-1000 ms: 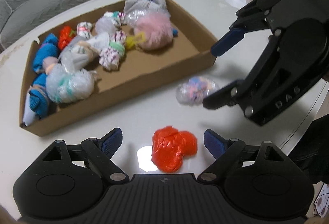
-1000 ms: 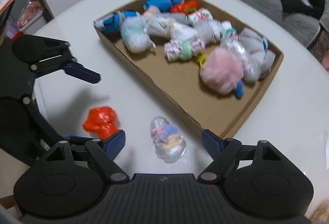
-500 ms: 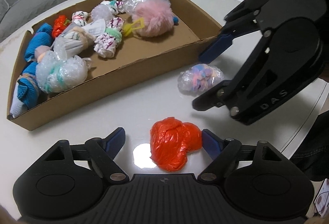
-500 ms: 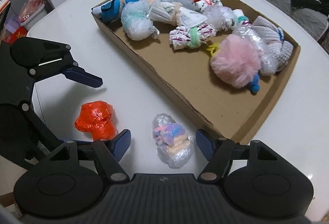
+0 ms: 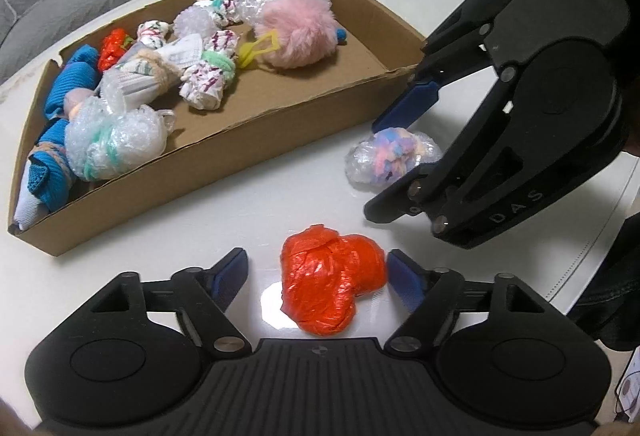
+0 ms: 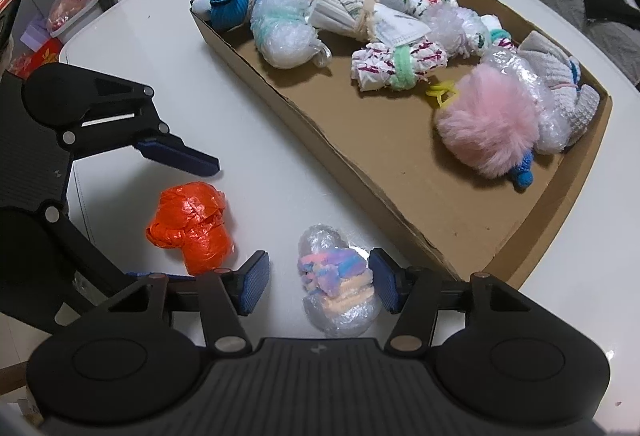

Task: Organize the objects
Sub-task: 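Withdraw both tools from the tray toward the orange and bubble-wrapped bundles, then grasp the orange bundle with the left tool while the right grasps the small bubble-wrapped bundle, then carry both held bundles over the cardboard tray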

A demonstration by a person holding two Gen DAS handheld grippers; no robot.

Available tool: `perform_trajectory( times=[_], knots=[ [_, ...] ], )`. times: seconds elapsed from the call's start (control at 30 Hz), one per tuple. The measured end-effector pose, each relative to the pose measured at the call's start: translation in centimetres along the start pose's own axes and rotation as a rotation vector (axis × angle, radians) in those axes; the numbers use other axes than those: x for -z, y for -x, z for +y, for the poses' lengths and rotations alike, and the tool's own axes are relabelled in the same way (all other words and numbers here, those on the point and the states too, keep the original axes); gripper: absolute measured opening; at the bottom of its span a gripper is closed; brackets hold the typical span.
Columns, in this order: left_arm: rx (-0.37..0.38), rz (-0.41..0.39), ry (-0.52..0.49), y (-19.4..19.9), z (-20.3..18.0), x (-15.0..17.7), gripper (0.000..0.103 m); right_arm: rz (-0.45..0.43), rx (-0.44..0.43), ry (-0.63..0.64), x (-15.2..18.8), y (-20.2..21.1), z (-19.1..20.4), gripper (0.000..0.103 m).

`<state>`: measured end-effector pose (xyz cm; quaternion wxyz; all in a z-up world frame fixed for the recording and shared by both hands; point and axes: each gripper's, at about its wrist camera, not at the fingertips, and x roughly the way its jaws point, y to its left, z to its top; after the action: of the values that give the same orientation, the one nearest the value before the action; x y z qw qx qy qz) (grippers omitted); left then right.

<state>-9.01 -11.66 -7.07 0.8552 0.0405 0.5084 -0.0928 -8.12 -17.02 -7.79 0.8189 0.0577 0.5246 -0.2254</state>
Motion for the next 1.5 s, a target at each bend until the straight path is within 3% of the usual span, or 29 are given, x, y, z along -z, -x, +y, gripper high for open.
perform_trajectory(
  times=[0.2, 0.27, 0.33, 0.4, 0.6, 0.8, 1.0, 1.27, 1.5],
  knots=[
    [-0.006, -0.028, 0.011, -0.1, 0.4, 0.4, 0.089, -0.004, 0.001, 0.009, 0.1, 0.0, -0.1, 0.052],
    [0.004, -0.035, 0.007, 0.0, 0.4, 0.4, 0.084, -0.006, 0.003, 0.008, 0.1, 0.0, -0.1, 0.044],
    [0.013, -0.044, -0.007, 0.2, 0.3, 0.3, 0.069, -0.006, -0.002, 0.007, 0.2, 0.1, -0.1, 0.035],
    [0.015, -0.049, -0.007, 0.3, 0.2, 0.2, 0.057, -0.004, -0.010, 0.012, 0.3, 0.1, 0.1, 0.034],
    [0.005, -0.047, 0.012, 0.7, 0.3, 0.6, 0.053, 0.000, -0.014, 0.016, 0.1, 0.0, 0.3, 0.031],
    [-0.046, 0.006, -0.010, 1.7, 0.7, 0.2, 0.051, 0.013, -0.017, 0.021, 0.5, 0.9, 0.6, 0.029],
    [-0.102, -0.003, -0.034, 5.2, 2.1, -2.0, 0.051, -0.077, -0.012, -0.010, 0.8, 5.1, 0.1, 0.029],
    [-0.157, -0.105, -0.110, 11.2, 4.3, -7.2, 0.051, -0.294, 0.053, -0.060, -0.6, 11.2, -2.1, 0.029],
    [-0.166, -0.163, -0.117, 12.0, 6.4, -11.0, 0.051, -0.402, 0.075, -0.089, -3.4, 13.9, -4.1, 0.029]
  ],
)
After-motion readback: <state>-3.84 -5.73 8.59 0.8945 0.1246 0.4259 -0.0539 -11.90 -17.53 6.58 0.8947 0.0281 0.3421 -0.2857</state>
